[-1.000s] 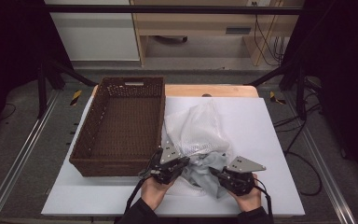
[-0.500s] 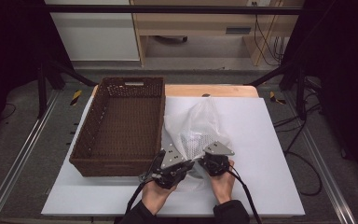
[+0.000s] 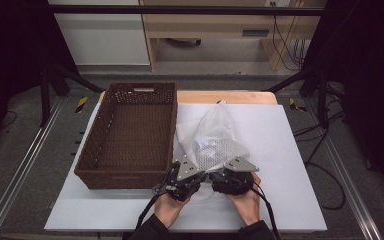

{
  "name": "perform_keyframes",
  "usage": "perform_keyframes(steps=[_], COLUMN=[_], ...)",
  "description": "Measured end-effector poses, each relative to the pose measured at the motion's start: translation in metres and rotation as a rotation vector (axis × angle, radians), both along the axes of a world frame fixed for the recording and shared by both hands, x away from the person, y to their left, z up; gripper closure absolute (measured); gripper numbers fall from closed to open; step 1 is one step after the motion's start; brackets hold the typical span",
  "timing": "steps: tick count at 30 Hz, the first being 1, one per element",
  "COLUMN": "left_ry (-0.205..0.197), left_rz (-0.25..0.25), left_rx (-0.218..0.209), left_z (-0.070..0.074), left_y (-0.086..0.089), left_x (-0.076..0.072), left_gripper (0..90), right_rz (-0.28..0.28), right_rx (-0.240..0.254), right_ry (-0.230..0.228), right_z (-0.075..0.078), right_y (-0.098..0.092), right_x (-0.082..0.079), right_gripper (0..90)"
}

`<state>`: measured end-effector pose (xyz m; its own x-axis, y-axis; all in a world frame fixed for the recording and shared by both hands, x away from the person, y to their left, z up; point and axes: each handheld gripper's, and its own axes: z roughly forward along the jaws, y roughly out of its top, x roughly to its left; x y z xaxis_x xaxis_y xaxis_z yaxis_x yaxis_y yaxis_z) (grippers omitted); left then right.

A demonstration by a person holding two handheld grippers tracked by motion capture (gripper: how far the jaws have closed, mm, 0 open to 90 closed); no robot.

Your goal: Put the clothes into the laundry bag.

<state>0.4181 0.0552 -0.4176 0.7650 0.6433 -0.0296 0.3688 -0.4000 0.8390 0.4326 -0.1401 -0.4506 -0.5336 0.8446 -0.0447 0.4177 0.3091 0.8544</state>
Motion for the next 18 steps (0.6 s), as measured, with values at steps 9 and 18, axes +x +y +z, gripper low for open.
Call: perform_keyframes(steps=[9, 18], left_ry=[0.016, 0.041], left_rz=[0.006, 0.008], left_rx=[0.012, -0.007], left_z=[-0.006, -0.007], left_y=[0.000, 0.001], left_x=[0.003, 0.005], left_gripper=[87.3, 87.3], right_rz=[0.030, 0.040], right_rx=[-0.059, -0.015], right_ry=[0.123, 0.061], right_z=[-0.032, -0.024], right_y=[-0.021, -0.014], right_x=[-0.015, -0.013], right_gripper=[38.2, 75.7])
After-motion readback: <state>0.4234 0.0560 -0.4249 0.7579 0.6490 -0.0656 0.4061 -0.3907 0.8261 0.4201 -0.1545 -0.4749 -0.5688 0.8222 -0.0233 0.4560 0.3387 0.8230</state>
